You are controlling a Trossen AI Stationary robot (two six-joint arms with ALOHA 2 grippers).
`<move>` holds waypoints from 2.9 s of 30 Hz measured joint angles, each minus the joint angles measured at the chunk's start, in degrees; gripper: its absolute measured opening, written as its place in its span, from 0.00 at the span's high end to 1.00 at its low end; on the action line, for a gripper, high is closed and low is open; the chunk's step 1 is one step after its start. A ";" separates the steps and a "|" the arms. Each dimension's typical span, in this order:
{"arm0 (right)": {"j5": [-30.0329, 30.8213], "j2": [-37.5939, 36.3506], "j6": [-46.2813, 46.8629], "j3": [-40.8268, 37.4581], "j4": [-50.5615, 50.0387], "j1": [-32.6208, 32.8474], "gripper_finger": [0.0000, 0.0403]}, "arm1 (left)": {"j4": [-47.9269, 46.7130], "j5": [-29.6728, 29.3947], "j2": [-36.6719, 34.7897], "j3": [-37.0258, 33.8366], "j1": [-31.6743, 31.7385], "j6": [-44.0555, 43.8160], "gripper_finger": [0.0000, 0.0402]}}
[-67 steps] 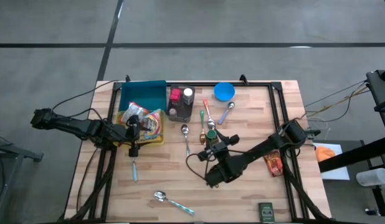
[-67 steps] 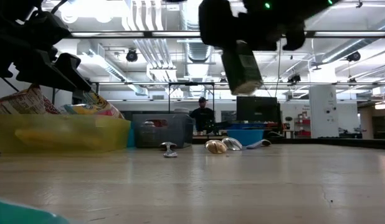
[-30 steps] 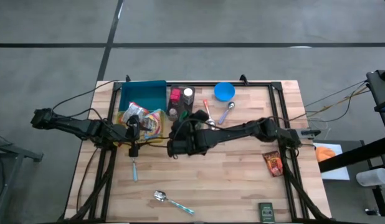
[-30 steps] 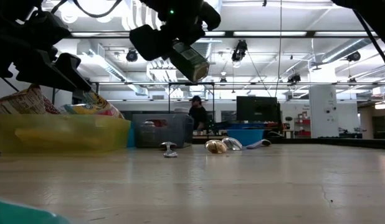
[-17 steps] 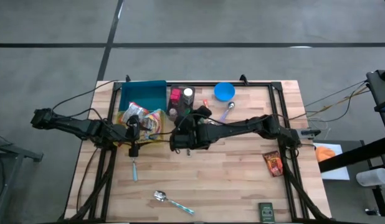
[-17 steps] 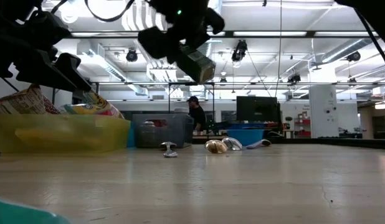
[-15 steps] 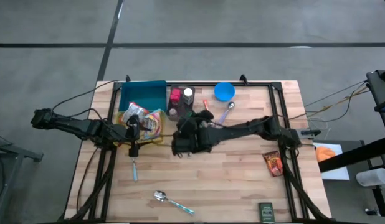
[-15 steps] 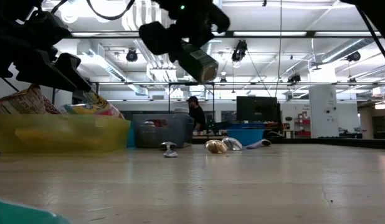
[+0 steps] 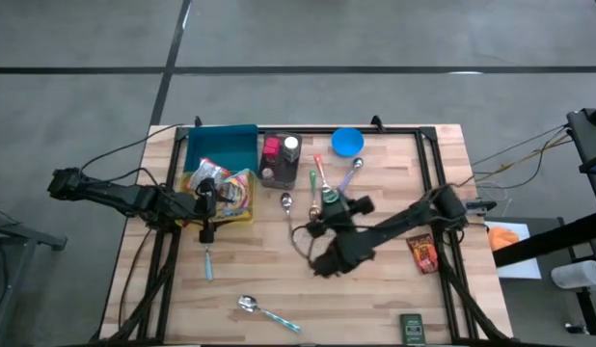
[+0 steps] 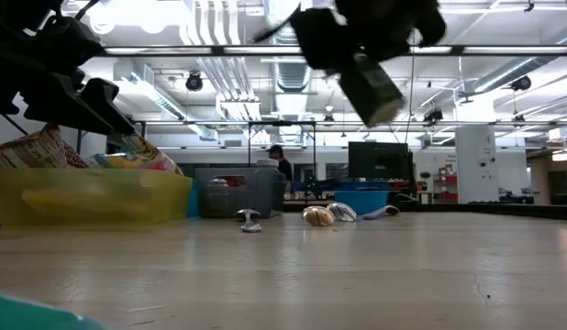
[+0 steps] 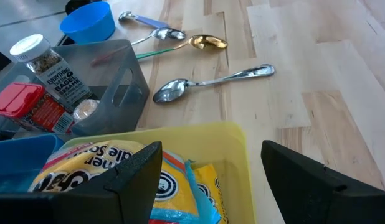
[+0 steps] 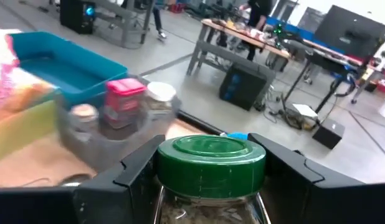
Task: Pick & Place Food Item
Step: Put the green seasoning bottle into the black bin
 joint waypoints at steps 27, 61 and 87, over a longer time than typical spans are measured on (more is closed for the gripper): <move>11.21 -18.51 11.32 -32.66 3.93 -14.91 0.47 | -1.30 0.00 0.04 -0.02 0.01 0.17 0.32; -19.37 -17.11 -19.36 -21.67 50.21 -6.26 0.47 | -1.30 0.00 0.04 0.00 0.00 0.02 0.32; -25.43 -20.38 -81.01 -34.22 100.12 -11.17 0.47 | -1.28 0.00 0.02 -0.02 0.00 0.17 0.32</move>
